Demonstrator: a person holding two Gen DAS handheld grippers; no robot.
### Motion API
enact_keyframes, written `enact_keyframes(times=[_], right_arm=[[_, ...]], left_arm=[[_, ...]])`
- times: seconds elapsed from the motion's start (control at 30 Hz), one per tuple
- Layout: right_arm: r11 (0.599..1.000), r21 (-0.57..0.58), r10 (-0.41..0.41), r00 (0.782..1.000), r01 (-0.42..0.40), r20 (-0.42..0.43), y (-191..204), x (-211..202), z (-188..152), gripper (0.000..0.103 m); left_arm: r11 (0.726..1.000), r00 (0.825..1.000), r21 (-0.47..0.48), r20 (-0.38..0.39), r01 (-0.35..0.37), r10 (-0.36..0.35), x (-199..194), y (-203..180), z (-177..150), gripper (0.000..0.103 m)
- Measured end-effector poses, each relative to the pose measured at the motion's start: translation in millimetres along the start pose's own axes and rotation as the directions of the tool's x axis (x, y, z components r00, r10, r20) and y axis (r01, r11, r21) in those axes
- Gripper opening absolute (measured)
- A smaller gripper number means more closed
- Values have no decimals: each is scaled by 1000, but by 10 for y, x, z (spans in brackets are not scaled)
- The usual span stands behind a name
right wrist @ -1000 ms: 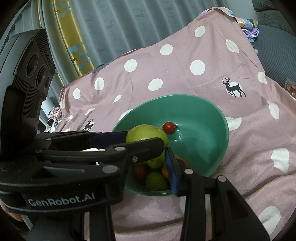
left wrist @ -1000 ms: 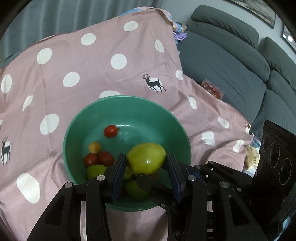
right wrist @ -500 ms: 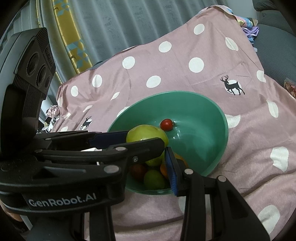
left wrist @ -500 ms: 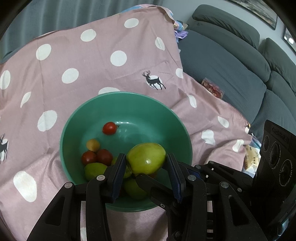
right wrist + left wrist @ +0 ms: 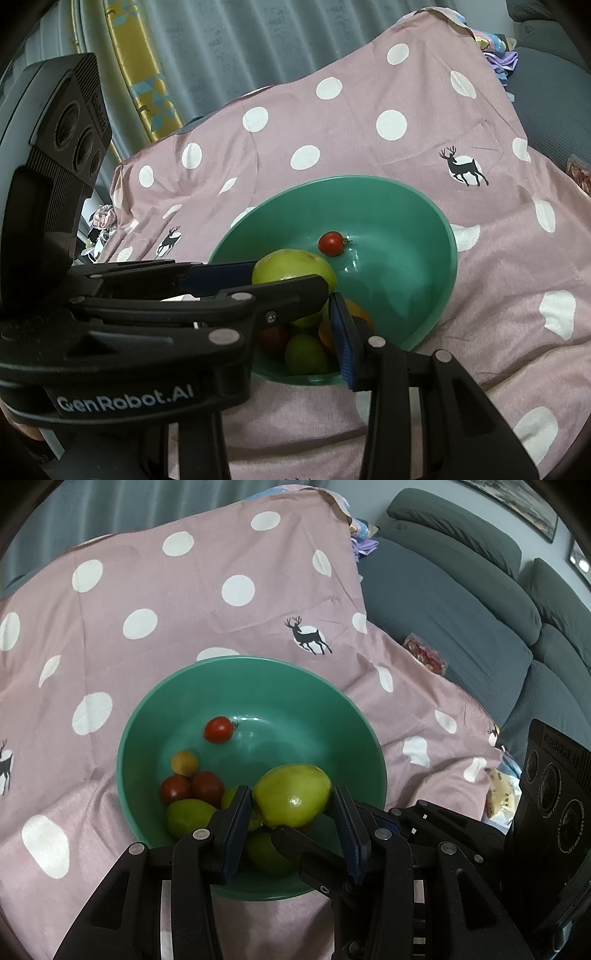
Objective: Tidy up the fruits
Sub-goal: 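Hold the lime in the left gripper low inside the bowl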
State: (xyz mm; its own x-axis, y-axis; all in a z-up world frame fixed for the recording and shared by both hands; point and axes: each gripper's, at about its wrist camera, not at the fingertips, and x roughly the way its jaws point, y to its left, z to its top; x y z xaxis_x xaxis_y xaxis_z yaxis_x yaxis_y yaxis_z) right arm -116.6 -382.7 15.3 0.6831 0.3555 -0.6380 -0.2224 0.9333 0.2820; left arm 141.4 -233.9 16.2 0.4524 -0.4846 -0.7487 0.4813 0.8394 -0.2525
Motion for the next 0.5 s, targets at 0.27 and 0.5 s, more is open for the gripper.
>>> enact_keyframes(times=[0.27,0.5], right_arm=[[1000,-7,-5,1000,5,-9,10,12,-5,39],[1000,-7,-6,1000,6,-10,15,16,-10,39]], left_arm=[[1000,1000,-2,-3,1,-1,11,9,-2,45],[1000,1000,-3,-5,2,-2,14,13,5,45]])
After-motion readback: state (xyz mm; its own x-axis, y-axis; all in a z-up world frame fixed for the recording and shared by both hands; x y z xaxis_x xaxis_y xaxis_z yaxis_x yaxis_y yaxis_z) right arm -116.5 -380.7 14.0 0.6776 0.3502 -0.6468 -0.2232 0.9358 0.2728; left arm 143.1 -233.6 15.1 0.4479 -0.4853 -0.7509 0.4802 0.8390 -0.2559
